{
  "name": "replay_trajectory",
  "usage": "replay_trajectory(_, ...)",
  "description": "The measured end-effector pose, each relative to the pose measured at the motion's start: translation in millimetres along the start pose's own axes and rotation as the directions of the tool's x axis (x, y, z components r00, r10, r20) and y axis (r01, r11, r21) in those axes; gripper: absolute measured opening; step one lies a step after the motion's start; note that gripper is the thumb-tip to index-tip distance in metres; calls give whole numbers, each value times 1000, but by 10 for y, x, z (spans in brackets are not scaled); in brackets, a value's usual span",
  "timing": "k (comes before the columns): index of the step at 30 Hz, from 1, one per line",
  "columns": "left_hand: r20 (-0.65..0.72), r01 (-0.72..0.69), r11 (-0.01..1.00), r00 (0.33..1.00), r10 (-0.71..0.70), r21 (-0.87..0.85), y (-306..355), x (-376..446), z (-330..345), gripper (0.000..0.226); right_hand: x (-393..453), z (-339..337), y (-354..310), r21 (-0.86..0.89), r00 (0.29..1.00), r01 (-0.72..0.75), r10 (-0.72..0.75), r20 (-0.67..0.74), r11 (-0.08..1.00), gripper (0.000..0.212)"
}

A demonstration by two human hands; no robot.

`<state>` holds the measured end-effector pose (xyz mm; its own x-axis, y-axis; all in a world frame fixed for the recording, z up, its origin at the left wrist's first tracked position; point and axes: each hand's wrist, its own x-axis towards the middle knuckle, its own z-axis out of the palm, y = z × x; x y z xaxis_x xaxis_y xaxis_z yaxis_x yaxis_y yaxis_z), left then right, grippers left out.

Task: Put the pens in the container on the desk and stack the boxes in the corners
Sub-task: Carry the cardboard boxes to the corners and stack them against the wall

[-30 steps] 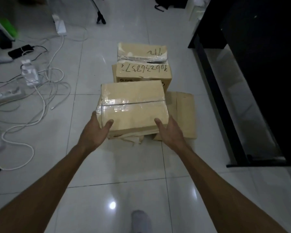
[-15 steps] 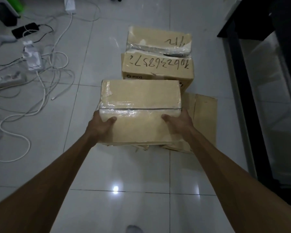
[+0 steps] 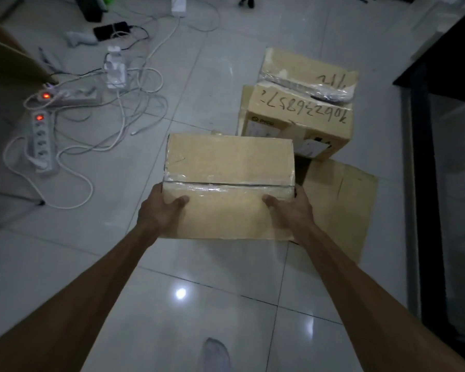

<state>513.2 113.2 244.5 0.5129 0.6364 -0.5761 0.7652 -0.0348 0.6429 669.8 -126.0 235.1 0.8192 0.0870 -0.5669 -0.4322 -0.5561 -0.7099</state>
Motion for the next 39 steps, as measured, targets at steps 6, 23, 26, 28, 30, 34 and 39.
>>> replay_trajectory(6,-134,86,989,986,-102,-121,-672,-680,-688,67,-755,542,-90,-67,987,97,-87,133,993,74)
replay_trajectory(23,-456,215,831,752,-477,-514,-3509,-3641,-2430,66,-3925,2415,251,-255,726,469,-205,656,846,80)
replay_trajectory(26,-489,205,790,688,-536,-577,-4062,-4282,-2660,64,-4617,2808,442,-253,660,522,-198,725,815,81)
replay_trajectory(28,-506,196,764,645,-572,-614,-4410,-4717,-2778,63,-5078,3048,581,-259,615,563,-188,766,785,79)
replay_trajectory(30,-518,185,730,593,-617,-658,-4756,-5186,-2893,70,-5584,3279,733,-254,558,604,-173,811,755,76)
replay_trajectory(34,-542,179,681,479,-690,-710,-5336,-5878,-3037,65,-6430,3591,981,-205,440,681,-169,882,703,71)
replay_trajectory(39,-554,122,614,322,-767,-780,-5987,-6718,-3211,61,-7468,4025,1330,-130,287,749,-142,947,650,70)
